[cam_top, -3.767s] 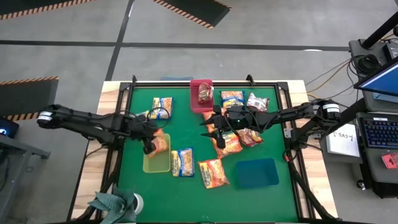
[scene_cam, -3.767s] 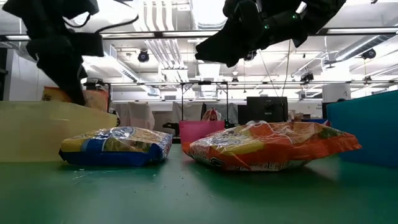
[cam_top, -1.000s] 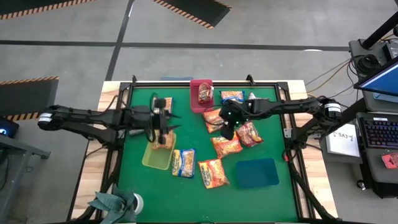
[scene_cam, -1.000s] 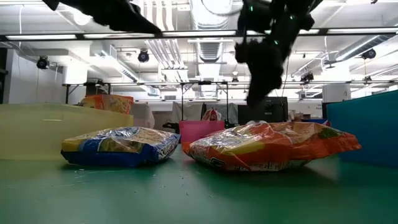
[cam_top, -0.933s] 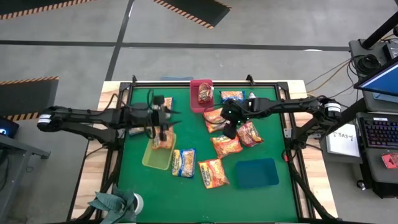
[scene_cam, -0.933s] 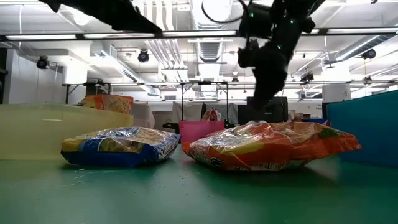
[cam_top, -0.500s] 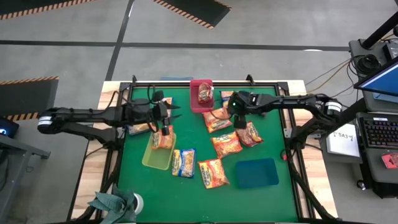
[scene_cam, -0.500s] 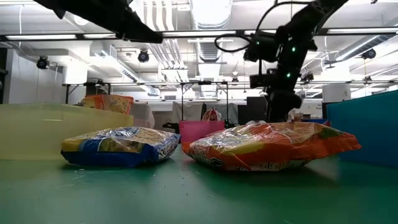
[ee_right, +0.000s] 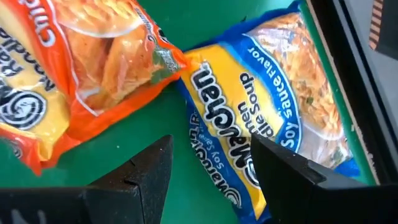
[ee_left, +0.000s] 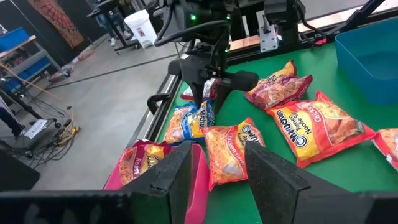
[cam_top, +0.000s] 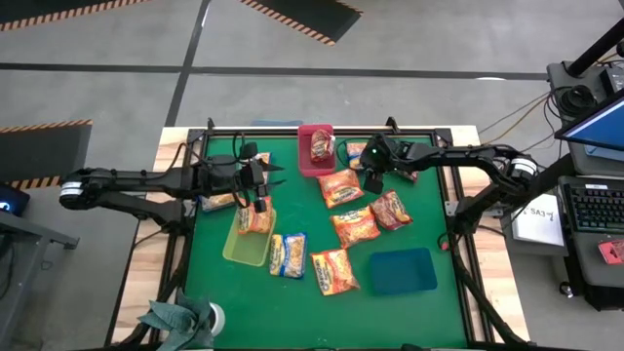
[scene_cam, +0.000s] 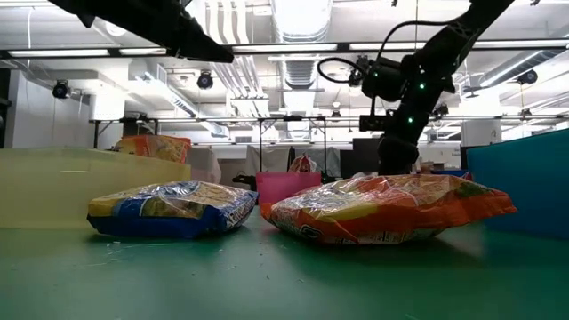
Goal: Sort Maruchan noodles
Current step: Put the blue noodle pack into the blue bin
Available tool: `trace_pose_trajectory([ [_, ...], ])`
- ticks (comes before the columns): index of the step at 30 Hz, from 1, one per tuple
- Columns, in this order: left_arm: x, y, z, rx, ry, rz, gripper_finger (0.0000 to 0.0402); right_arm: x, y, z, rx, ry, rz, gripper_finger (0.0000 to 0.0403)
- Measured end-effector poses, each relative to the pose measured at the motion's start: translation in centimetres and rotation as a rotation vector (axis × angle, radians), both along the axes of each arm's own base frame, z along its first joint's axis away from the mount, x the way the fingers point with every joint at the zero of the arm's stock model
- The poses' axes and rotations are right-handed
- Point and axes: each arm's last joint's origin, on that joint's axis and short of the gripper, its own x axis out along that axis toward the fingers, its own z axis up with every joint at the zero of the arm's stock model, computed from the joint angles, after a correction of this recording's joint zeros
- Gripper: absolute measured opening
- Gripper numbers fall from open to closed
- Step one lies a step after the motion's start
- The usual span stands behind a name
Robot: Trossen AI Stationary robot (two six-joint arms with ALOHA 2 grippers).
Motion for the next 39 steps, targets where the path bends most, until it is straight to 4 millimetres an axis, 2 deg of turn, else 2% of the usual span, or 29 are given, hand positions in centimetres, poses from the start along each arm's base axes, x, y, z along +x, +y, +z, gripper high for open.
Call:
trace_pose_trajectory([
  [7,0.1,0.0,0.2,0.017,-0.023,-0.004,0.0130,0.1,-0.4,-1.2,-0.019,-0.080,-0.056,0.0205],
  [15,0.1,0.0,0.2,0.017,-0.024,-0.004,0.0130,0.3,-0.8,-3.6,0.031,-0.023,-0.092,0.0201],
  [18,0.1,0.0,0.2,0.017,-0.023,-0.004,0.0129,0.5,-0.9,-4.4,0.044,-0.004,-0.094,0.0183],
  [22,0.1,0.0,0.2,0.012,-0.025,-0.002,0.0122,0.6,-0.9,-4.8,0.054,0.004,-0.092,0.0138],
  [29,0.1,0.0,0.2,0.010,-0.025,-0.002,0.0106,0.4,-0.9,-3.8,0.040,-0.024,-0.113,0.0023],
  [33,0.1,0.0,0.2,0.010,-0.025,-0.002,0.0097,0.4,-0.9,-2.9,0.048,-0.066,-0.150,0.0015],
  [39,0.0,0.0,-0.1,0.010,-0.012,-0.002,0.0085,0.2,-0.8,0.2,0.068,-0.207,-0.201,0.0012],
])
